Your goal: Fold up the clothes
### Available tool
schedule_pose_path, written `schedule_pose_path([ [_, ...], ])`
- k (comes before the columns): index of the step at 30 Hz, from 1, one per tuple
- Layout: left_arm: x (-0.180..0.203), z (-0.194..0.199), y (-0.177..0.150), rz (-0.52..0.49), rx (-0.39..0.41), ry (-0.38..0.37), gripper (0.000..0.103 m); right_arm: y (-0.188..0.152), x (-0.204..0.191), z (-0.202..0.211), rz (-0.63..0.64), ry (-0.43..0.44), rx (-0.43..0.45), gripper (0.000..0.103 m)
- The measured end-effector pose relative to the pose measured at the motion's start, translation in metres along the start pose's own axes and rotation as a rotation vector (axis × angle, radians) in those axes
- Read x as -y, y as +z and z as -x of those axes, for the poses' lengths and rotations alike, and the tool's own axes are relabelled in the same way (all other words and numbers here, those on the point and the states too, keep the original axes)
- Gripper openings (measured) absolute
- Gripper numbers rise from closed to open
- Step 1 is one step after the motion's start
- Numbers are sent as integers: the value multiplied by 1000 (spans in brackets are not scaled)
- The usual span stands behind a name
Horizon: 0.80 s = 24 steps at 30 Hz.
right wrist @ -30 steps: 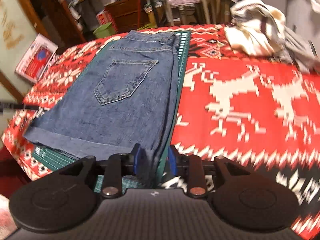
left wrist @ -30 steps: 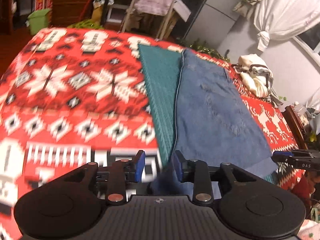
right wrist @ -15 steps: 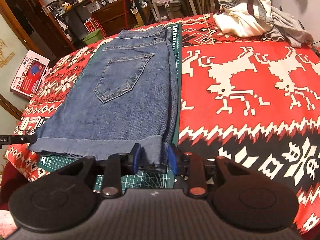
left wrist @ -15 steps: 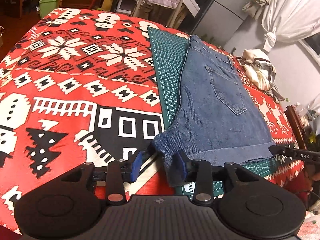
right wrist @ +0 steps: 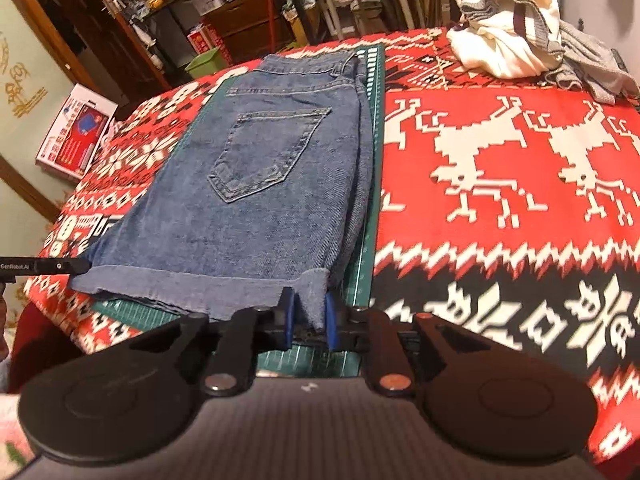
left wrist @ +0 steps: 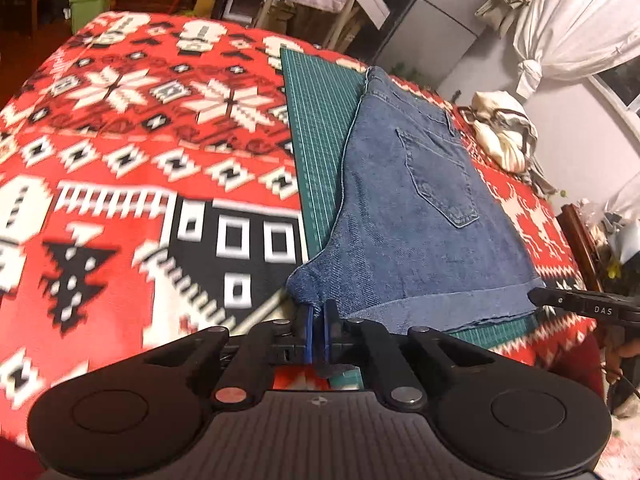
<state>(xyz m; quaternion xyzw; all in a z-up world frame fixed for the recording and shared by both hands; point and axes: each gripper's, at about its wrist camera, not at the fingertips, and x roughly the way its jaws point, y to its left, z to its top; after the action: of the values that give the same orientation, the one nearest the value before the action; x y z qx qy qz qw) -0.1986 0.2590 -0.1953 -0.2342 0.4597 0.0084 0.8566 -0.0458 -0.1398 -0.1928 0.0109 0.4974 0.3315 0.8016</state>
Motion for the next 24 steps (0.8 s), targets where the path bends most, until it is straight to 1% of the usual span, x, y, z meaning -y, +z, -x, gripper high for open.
schedule_pose_path([
  [4, 2, 11, -17, -4, -34, 0, 5, -13, -4, 11, 9, 13, -46, 17],
  [9, 3, 14, -32, 8, -32, 30, 5, -25, -3, 15, -8, 12, -62, 18],
  [10, 2, 15, -32, 11, -27, 37, 7, -25, -2, 16, -14, 11, -60, 21],
  [11, 2, 15, -32, 13, -23, 44, 15, -25, 1, 19, -20, 7, -58, 22],
  [13, -1, 22, -29, 11, -10, 67, 20, -25, 6, 26, -29, -2, -53, 25],
  [16, -4, 35, -23, -6, 13, 118, 20, -22, 11, 43, -7, -47, -34, 25],
  [18, -3, 44, -15, -37, 34, 159, 19, -14, 15, 54, 5, -69, 3, 25],
  [21, 4, 48, 5, -72, 76, 146, 19, 2, 10, 56, 44, -73, 61, 25],
  [24, 25, 32, 25, -131, 114, 92, 18, 21, -3, 43, 109, -72, 108, 25],
])
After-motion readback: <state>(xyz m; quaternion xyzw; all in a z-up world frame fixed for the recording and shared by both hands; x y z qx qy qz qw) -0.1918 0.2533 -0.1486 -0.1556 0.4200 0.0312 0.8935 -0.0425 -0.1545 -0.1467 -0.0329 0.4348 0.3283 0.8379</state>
